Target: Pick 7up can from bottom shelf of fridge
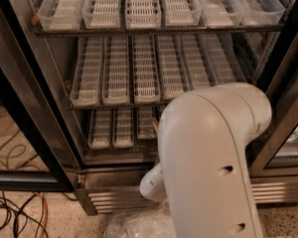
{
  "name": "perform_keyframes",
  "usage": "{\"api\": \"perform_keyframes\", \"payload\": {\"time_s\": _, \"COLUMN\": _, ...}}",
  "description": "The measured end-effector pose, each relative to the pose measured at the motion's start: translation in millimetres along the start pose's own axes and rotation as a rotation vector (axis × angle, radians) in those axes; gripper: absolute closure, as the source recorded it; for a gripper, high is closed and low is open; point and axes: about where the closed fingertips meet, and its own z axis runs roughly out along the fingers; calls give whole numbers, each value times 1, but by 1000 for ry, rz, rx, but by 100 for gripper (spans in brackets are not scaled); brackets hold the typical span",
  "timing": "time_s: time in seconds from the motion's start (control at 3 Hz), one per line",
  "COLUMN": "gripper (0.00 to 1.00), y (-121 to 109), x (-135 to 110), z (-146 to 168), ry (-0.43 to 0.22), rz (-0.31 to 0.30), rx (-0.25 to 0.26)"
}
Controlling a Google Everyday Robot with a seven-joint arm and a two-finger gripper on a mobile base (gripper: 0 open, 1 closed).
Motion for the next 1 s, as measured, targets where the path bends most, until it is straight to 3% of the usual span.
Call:
{"api": "perform_keyframes", "payload": {"time_s": 0.33, "gripper": 19, "y": 1, "x": 6, "z": 3, "ry": 19, "rz": 13, "rx": 3}}
{"api": "perform_keyframes", "payload": {"time_s": 1.0, "gripper": 65, "y": 1, "x": 6, "z": 3, "ry": 19, "rz": 14, "rx": 3}}
